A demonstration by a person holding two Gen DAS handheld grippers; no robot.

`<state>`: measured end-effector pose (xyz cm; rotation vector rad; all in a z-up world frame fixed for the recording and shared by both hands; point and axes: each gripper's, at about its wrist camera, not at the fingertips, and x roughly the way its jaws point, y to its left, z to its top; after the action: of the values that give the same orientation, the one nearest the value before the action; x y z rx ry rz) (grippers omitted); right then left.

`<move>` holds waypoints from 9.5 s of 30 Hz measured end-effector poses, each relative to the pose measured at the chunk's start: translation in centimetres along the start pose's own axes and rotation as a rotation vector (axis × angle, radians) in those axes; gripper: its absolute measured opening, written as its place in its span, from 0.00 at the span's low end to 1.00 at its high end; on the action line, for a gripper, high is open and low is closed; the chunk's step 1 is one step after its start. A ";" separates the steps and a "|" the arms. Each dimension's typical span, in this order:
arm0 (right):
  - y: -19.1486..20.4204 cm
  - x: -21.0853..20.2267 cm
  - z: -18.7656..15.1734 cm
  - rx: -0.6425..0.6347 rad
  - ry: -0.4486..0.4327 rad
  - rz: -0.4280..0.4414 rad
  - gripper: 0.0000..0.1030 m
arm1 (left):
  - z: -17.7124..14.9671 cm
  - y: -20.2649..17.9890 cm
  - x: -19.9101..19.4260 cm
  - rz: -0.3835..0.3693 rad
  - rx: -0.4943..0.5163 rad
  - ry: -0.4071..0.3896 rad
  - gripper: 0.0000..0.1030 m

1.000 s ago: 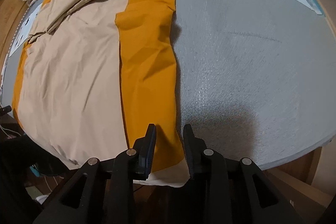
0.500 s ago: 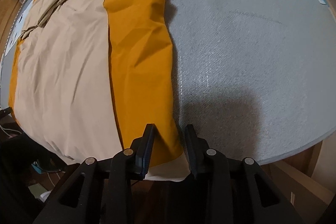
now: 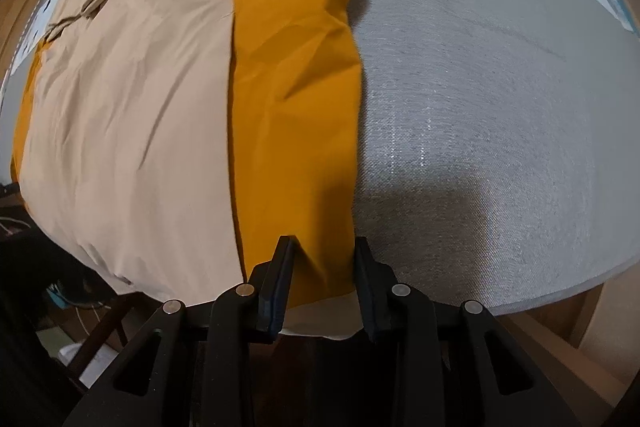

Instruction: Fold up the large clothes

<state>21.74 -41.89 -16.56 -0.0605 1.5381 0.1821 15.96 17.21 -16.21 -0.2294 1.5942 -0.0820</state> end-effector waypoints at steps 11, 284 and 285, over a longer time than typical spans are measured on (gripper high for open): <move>1.8 -4.5 -0.5 -0.063 -0.132 0.084 0.02 | -2.7 -4.7 -4.1 -0.045 0.147 -0.109 0.02; -1.4 -8.4 24.6 0.380 -0.804 -0.121 0.06 | 30.1 -2.8 -7.3 0.031 -0.162 -0.692 0.01; -1.3 -8.0 24.9 0.380 -0.789 -0.133 0.06 | 30.3 -2.7 -6.8 0.037 -0.167 -0.676 0.02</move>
<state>46.36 -40.02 -7.79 0.1920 0.7559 -0.1833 46.54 18.66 -10.19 -0.3179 0.9303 0.1467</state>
